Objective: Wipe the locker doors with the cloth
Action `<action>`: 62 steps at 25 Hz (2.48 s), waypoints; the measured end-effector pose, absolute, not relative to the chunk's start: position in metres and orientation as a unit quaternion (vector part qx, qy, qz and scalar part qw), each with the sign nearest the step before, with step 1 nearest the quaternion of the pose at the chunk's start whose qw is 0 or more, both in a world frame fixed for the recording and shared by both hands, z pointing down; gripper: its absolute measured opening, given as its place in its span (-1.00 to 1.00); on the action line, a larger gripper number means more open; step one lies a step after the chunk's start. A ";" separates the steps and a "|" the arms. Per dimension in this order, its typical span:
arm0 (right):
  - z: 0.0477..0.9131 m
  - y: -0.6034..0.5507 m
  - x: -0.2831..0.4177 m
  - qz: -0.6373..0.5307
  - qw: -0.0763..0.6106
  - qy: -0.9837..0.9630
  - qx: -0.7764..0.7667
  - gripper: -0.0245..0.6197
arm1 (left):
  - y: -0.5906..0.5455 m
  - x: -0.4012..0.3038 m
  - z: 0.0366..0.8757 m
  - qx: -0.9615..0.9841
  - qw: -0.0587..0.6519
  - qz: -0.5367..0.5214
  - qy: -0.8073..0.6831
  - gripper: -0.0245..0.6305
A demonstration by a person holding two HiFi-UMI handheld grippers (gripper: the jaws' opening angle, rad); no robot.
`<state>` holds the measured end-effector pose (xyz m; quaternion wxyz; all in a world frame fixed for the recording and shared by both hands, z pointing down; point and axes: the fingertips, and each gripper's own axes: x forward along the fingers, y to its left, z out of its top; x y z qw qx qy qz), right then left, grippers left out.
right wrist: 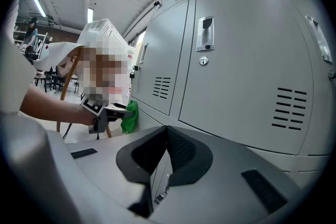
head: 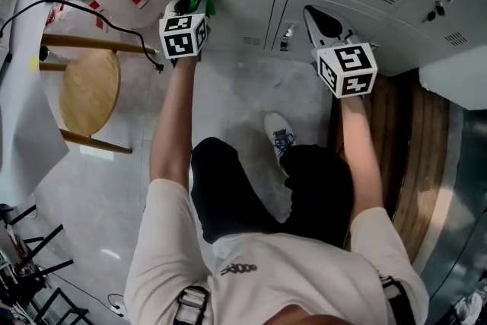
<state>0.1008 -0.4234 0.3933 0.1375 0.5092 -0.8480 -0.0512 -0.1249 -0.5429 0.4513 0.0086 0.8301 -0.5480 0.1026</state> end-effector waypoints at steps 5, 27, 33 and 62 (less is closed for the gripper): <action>0.391 -0.417 0.116 -0.052 0.140 -0.839 0.523 -0.90 | -0.532 -0.087 0.460 0.838 0.012 0.093 -0.538 -0.55; 0.419 -0.393 0.128 -0.005 0.132 -0.843 0.521 -0.90 | -0.511 0.008 0.490 0.894 0.020 0.115 -0.432 -0.55; 0.437 -0.416 0.082 -0.011 0.138 -0.865 0.481 -0.90 | -0.530 -0.062 0.508 0.877 0.032 0.123 -0.463 -0.56; 0.456 -0.416 0.078 -0.011 0.134 -0.870 0.474 -0.90 | -0.547 -0.111 0.568 0.816 0.115 0.094 -0.559 -0.56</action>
